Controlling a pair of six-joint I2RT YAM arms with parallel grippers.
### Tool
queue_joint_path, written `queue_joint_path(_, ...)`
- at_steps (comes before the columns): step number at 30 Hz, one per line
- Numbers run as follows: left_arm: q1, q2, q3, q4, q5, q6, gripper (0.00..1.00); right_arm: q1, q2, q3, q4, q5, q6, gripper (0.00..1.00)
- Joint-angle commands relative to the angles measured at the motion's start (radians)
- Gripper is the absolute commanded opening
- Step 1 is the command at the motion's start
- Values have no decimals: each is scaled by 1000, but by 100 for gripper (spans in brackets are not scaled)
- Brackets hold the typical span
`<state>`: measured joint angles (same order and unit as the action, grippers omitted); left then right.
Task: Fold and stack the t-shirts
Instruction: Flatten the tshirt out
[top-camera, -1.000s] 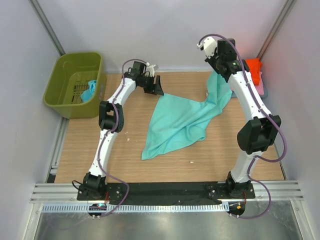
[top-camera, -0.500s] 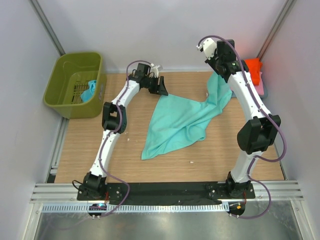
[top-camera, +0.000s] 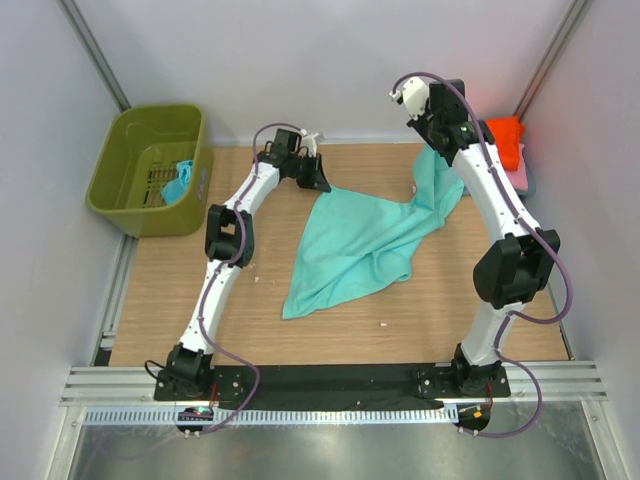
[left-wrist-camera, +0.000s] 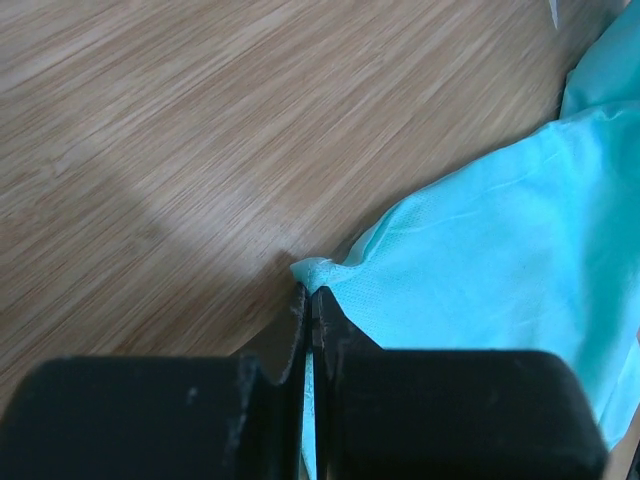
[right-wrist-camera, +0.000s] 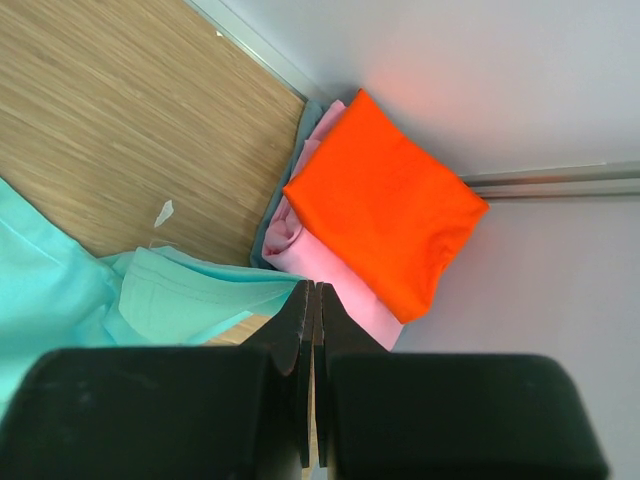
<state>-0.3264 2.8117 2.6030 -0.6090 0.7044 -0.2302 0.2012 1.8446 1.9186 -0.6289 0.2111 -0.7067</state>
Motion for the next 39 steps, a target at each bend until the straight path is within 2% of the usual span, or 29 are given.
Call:
queue_joint_path(1, 6, -33, 49, 0, -31, 20, 0, 7, -11, 8, 31, 40, 1, 1)
queue_joint_path(5, 23, -184, 49, -58, -29, 77, 0, 6, -44, 14, 78, 100, 38, 1)
queue_joint_path(8, 46, -367, 17, -71, -72, 146, 0, -2, -67, 59, 80, 129, 64, 1)
queue_joint_path(9, 52, -426, -80, -49, -88, 161, 0, -3, -76, 62, 93, 137, 67, 1)
queue_joint_path(10, 61, -549, -131, 4, -109, 207, 0, -2, -94, 68, 103, 152, 69, 1)
queue_joint_path(12, 67, -657, -272, 49, -166, 268, 0, -8, -108, 80, 121, 183, 69, 1)
queue_joint_path(13, 69, -764, -308, 78, -184, 293, 0, -9, -116, 95, 123, 189, 79, 1)
queue_joint_path(15, 70, -852, -363, 86, -241, 356, 0, -20, -142, 106, 123, 192, 90, 1)
queue_joint_path(20, 72, -1093, -500, 68, -296, 385, 0, -45, -247, 109, 114, 194, 136, 1)
queue_joint_path(26, 72, -1346, -616, 31, -364, 393, 0, -71, -409, 73, 34, 94, 229, 1)
queue_joint_path(32, 72, -1531, -670, -26, -384, 448, 0, -71, -599, 71, -54, 31, 279, 1)
queue_joint_path(35, 72, -1597, -629, -38, -402, 451, 0, -71, -659, 115, -98, 11, 300, 1)
queue_joint_path(39, 81, -1634, -526, -78, -398, 450, 0, -69, -686, 262, -182, -38, 283, 1)
